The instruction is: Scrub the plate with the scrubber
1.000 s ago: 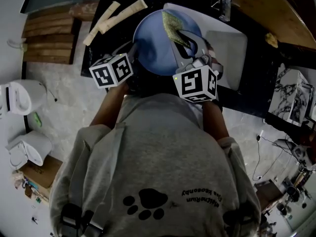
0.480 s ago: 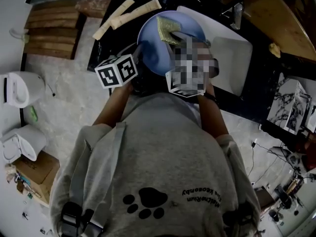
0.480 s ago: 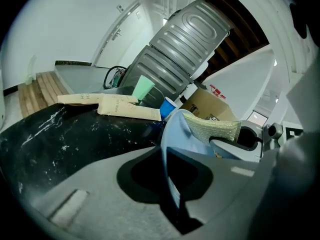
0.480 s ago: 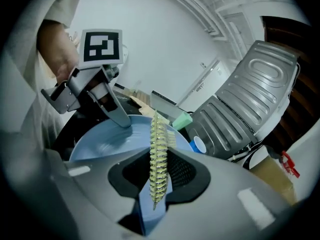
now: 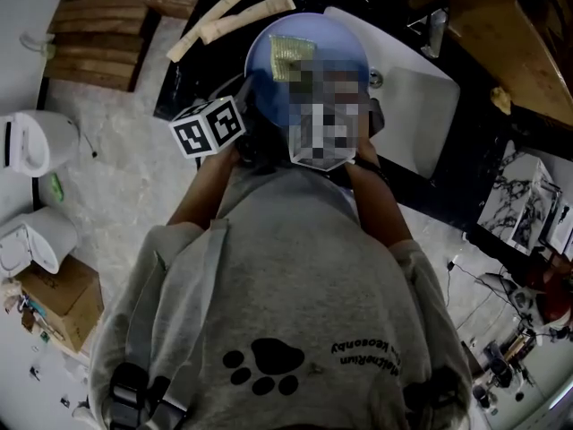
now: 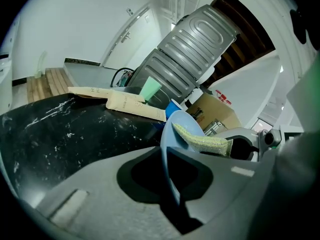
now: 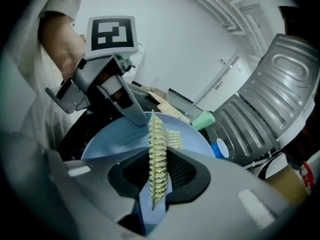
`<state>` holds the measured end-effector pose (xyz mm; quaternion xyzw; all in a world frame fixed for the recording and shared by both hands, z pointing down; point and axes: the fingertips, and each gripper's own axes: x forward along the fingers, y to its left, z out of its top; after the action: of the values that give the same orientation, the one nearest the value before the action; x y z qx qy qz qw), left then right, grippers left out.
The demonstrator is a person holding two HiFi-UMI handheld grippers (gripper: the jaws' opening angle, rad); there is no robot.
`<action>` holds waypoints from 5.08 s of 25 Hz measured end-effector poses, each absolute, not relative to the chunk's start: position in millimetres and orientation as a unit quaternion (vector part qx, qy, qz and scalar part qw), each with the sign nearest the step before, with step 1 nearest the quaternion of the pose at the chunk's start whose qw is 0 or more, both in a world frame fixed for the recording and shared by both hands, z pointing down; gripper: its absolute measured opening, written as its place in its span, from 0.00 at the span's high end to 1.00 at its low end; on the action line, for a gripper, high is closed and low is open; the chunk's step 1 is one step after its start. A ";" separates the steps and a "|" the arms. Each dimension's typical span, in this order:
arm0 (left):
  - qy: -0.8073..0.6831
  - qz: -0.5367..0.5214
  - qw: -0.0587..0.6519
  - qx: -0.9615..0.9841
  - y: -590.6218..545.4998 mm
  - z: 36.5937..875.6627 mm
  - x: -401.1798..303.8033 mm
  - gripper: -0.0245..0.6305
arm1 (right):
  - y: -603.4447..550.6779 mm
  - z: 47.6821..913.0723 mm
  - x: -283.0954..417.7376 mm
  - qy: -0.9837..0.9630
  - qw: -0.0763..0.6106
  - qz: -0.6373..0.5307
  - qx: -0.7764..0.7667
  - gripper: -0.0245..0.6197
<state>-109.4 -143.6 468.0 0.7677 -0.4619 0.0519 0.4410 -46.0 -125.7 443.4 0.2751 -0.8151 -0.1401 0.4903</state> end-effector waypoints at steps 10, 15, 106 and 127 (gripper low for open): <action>-0.475 0.042 0.434 0.765 -143.2 466.7 -111.3 0.92 | -80.1 463.6 -65.5 -0.847 0.494 -0.053 0.190 0.85; -0.482 0.036 0.426 0.765 -142.8 466.7 -112.7 0.92 | -63.3 460.7 -67.2 -0.860 0.483 -0.008 0.163 0.85; -0.535 0.089 0.377 0.751 -142.7 469.6 -115.6 0.93 | -84.7 469.5 -11.1 -0.793 0.556 -0.135 0.208 0.84; -0.547 0.094 0.365 0.748 -143.3 469.0 -116.0 0.93 | 2.9 463.1 -21.3 -0.837 0.543 0.047 0.054 0.84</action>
<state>-116.0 -143.3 469.0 0.7480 -0.5467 0.0938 0.3645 -21.3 2.9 463.1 0.0536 -0.8370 0.0471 0.5425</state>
